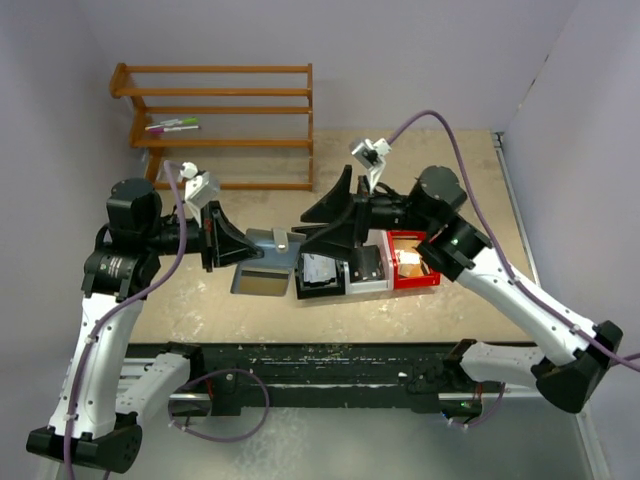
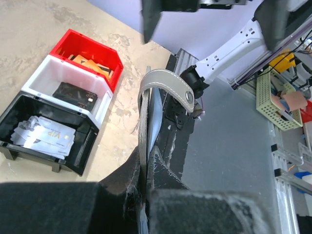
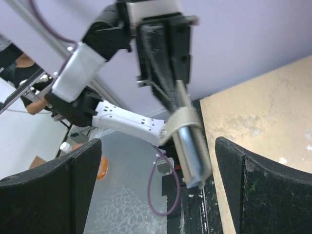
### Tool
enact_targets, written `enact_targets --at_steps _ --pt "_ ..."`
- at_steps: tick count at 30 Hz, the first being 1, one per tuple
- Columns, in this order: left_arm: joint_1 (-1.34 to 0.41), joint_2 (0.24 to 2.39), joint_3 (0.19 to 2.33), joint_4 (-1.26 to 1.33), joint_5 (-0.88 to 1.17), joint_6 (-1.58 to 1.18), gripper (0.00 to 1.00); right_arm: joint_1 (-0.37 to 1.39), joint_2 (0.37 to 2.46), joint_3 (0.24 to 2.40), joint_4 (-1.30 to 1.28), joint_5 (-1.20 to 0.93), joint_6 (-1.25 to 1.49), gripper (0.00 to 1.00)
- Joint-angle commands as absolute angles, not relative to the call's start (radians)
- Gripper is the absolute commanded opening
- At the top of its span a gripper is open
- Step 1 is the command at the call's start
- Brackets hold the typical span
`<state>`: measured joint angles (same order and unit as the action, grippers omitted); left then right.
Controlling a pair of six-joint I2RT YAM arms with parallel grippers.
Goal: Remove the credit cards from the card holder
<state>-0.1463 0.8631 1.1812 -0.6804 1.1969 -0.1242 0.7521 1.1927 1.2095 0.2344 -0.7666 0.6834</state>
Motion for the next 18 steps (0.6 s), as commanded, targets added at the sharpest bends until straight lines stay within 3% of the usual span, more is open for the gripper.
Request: enact_targets --at_steps 1,7,18 --pt "-0.144 0.858 1.230 -0.619 1.208 -0.224 0.00 0.753 1.161 1.194 0.296 -0.848 0.677 1.00" --pt "-0.144 0.886 1.243 -0.578 1.245 -0.327 0.00 0.772 1.172 1.193 0.235 -0.838 0.609 1.00" --pt "-0.144 0.895 1.264 -0.544 1.310 -0.405 0.00 0.775 1.181 1.317 -0.103 -0.629 0.343 1.00"
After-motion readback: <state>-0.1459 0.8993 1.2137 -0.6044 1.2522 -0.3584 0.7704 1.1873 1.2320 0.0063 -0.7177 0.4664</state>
